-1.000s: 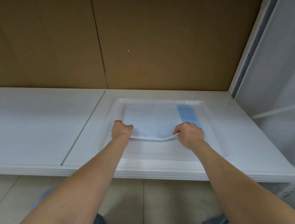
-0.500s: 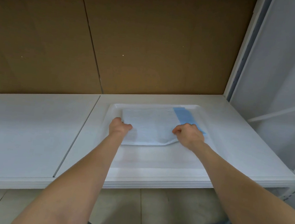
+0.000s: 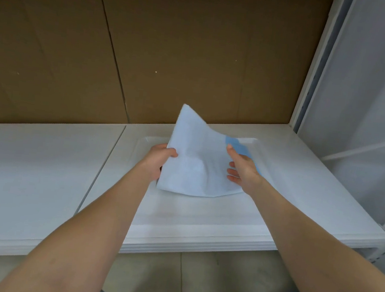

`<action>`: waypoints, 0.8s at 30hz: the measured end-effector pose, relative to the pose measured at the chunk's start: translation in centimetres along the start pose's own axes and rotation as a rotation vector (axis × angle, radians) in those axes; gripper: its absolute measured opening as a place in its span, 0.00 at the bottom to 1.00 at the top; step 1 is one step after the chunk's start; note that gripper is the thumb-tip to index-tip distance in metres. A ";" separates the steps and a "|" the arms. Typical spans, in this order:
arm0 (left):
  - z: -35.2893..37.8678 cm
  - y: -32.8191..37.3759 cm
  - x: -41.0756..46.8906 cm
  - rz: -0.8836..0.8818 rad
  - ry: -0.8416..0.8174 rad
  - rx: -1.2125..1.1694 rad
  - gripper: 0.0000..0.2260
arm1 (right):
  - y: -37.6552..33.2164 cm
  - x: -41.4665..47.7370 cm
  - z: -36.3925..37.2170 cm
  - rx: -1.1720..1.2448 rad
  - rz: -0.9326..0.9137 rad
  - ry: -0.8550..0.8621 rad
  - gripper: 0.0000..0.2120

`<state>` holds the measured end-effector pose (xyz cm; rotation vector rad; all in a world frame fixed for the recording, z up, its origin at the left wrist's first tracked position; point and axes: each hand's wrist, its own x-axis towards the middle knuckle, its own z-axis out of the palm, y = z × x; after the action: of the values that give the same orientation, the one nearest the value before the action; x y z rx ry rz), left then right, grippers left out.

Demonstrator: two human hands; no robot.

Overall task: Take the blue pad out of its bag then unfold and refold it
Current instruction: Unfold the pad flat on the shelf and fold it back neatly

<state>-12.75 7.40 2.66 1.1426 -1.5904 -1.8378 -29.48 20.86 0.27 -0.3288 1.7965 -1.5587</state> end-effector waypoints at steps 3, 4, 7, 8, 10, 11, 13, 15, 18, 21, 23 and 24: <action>0.0 0.0 -0.4 0.003 -0.138 0.084 0.14 | -0.6 -0.4 -0.9 0.108 0.016 0.016 0.35; 0.1 -0.1 -0.6 0.002 -0.183 0.126 0.14 | -0.7 -0.5 -1.3 0.141 0.021 0.009 0.36; 0.5 0.0 -1.6 0.001 -0.233 0.328 0.14 | -1.1 -1.0 -2.6 0.243 0.044 -0.007 0.40; 0.6 0.0 -1.8 0.009 -0.235 0.419 0.14 | -1.2 -1.3 -2.9 0.277 0.057 -0.010 0.41; 1.0 0.2 -2.6 0.033 -0.281 0.596 0.15 | -1.7 -2.1 -3.3 0.332 0.061 -0.022 0.40; 1.1 0.2 -3.0 0.043 -0.313 0.661 0.16 | -1.8 -2.4 -3.5 0.340 0.053 -0.001 0.36; 1.2 0.1 -3.5 0.052 -0.357 0.747 0.17 | -1.8 -2.7 -3.8 0.298 0.016 0.140 0.24; 1.3 0.2 -4.3 0.043 -0.416 0.848 0.19 | -1.4 -2.4 -4.3 0.133 -0.039 0.322 0.17; 1.0 0.5 -5.2 0.030 -0.504 0.816 0.23 | -0.9 -3.5 -4.9 -0.181 -0.119 0.419 0.19; -0.1 0.5 -5.1 -0.010 -0.368 0.534 0.19 | -0.4 -4.4 -5.7 -0.620 -0.117 0.414 0.18; -0.4 0.3 -5.0 -0.067 -0.194 0.386 0.13 | -0.1 -5.1 -5.7 -0.969 -0.048 0.384 0.17; -0.4 0.2 -5.0 -0.079 -0.097 0.347 0.10 | 0.0 -5.4 -5.5 -1.108 -0.019 0.371 0.18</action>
<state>-9.71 11.01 4.29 1.2939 -2.0039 -1.7314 -29.28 28.37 2.20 -0.5771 2.8276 -0.4875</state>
